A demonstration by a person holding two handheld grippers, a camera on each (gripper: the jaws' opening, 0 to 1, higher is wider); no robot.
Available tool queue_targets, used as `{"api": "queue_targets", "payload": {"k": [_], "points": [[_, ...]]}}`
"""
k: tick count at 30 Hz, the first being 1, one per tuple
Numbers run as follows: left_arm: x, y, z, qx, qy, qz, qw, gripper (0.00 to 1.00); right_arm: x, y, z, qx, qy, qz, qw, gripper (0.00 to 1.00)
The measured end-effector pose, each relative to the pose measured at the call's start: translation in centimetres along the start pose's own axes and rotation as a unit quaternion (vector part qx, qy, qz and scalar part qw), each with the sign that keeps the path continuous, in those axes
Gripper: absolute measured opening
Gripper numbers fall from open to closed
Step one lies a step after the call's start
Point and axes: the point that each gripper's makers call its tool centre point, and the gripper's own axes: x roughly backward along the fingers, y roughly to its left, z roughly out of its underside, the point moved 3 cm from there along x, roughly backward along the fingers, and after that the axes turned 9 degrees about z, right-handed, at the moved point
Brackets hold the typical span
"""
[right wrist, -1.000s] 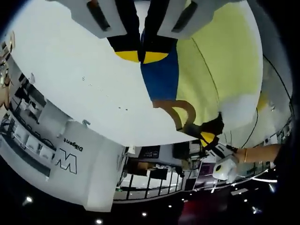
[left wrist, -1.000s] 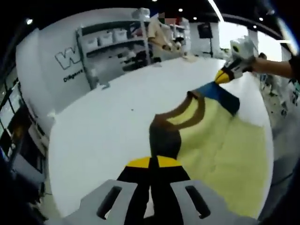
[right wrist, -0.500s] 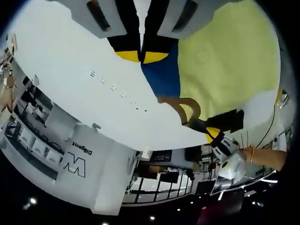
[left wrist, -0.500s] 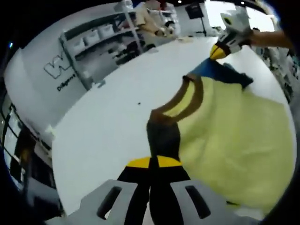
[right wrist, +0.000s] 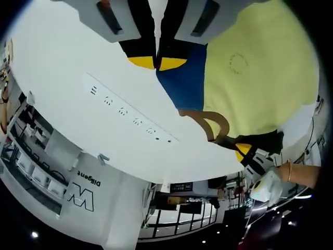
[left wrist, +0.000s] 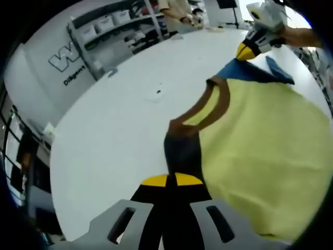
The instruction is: Fold the garment on the visible template until the final outline fits inside the template.
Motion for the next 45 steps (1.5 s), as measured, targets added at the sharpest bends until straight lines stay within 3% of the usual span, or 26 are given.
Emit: {"api": "queue_targets", "payload": {"k": [9,11,16,17,23,27,33,37,42,45], "points": [[-0.4,0.3,-0.4,0.022,-0.013,-0.001,0.9997,0.02,-1.6,-0.1,1.7,0.006,0.011,0.006,0.9999,0.00],[-0.2,0.7,-0.2,0.026,-0.015,0.000,0.9995,0.05,-1.5,-0.7,1.7,0.016,0.017,0.025,0.9994,0.01],[0.3,0.7,0.3,0.034,-0.012,-0.003,0.9993,0.12,-0.6,-1.4,1.4,0.006,0.003,0.020,0.9998,0.04],[0.8,0.1,-0.3,0.084,-0.048,0.005,0.9953,0.13,-0.2,-1.9,1.5,0.013,0.005,0.024,0.9996,0.05],[2.7,-0.7,-0.5,0.073,-0.054,-0.002,0.9959,0.32,1.4,-3.3,3.3,0.009,0.021,0.021,0.9995,0.12],[4.1,-0.8,-2.5,0.105,-0.129,0.010,0.9860,0.42,2.5,-4.8,5.0,0.012,0.041,0.040,0.9983,0.23],[6.1,-1.6,-3.6,0.082,-0.163,0.028,0.9828,0.51,4.5,-4.9,4.8,0.006,0.025,0.023,0.9994,0.28],[7.9,-3.0,-3.3,0.069,-0.166,0.035,0.9831,0.57,5.8,-5.5,5.6,0.001,0.029,0.019,0.9994,0.30],[8.2,-3.8,-1.9,0.066,-0.160,0.039,0.9842,0.61,7.0,-6.6,7.8,0.018,0.062,0.029,0.9975,0.30],[8.2,-4.1,-1.2,0.058,-0.149,0.036,0.9865,0.64,7.7,-6.8,8.3,0.012,0.067,0.030,0.9973,0.30]]}}
